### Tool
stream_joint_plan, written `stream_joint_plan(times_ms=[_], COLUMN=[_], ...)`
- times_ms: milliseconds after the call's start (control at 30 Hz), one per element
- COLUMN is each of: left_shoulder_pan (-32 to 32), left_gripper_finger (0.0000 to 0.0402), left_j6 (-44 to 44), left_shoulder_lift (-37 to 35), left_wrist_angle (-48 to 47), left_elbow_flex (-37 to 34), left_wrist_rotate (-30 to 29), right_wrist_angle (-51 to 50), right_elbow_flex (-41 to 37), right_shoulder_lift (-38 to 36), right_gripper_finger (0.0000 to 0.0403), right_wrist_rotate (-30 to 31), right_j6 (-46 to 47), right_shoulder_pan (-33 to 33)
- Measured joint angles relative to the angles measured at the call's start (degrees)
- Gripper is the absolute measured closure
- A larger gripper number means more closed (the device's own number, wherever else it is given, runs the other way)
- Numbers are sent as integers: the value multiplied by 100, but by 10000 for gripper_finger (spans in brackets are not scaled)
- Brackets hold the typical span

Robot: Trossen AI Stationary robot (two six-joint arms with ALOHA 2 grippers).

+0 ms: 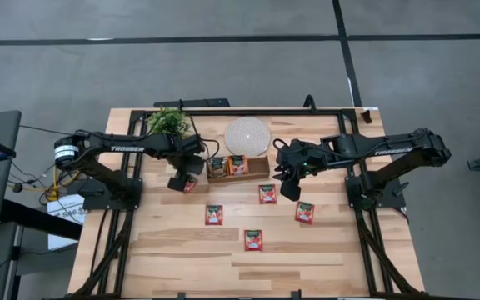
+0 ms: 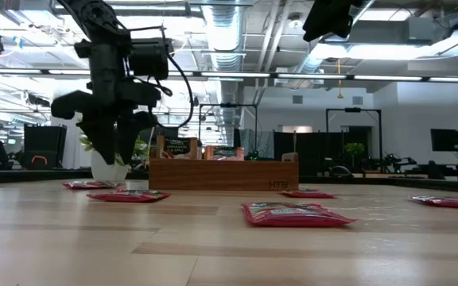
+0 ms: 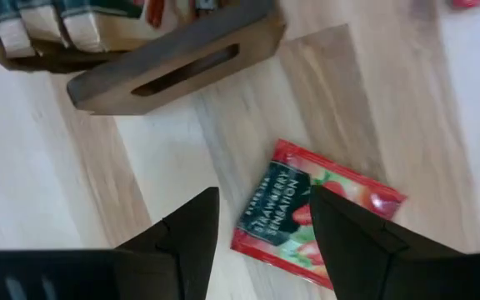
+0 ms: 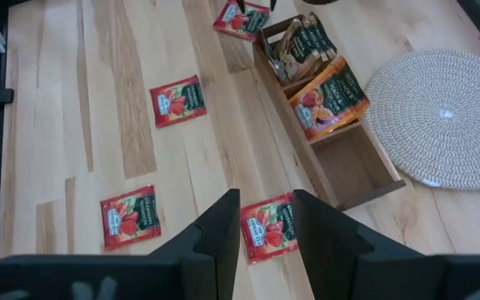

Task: Pick & Place Tea
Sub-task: Put the red tea bag into the right section of the wooden organizer

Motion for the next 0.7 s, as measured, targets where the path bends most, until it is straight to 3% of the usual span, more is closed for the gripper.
stream_joint_plan(times_ms=[333,467,700], left_shoulder_pan=[30,34,32], left_gripper_finger=[220,220,220], left_j6=[38,36,34], left_shoulder_lift=[625,645,645], left_wrist_angle=[290,289,274], left_elbow_flex=[0,0,-126], left_wrist_rotate=[-228,-517,-517], right_wrist_angle=[-2,-2,-2], right_elbow_flex=[0,0,0], right_shoulder_lift=[0,0,0], right_gripper_finger=[296,296,296], right_wrist_rotate=[-2,-4,-7], right_j6=[0,0,0], right_shoulder_pan=[0,15,11])
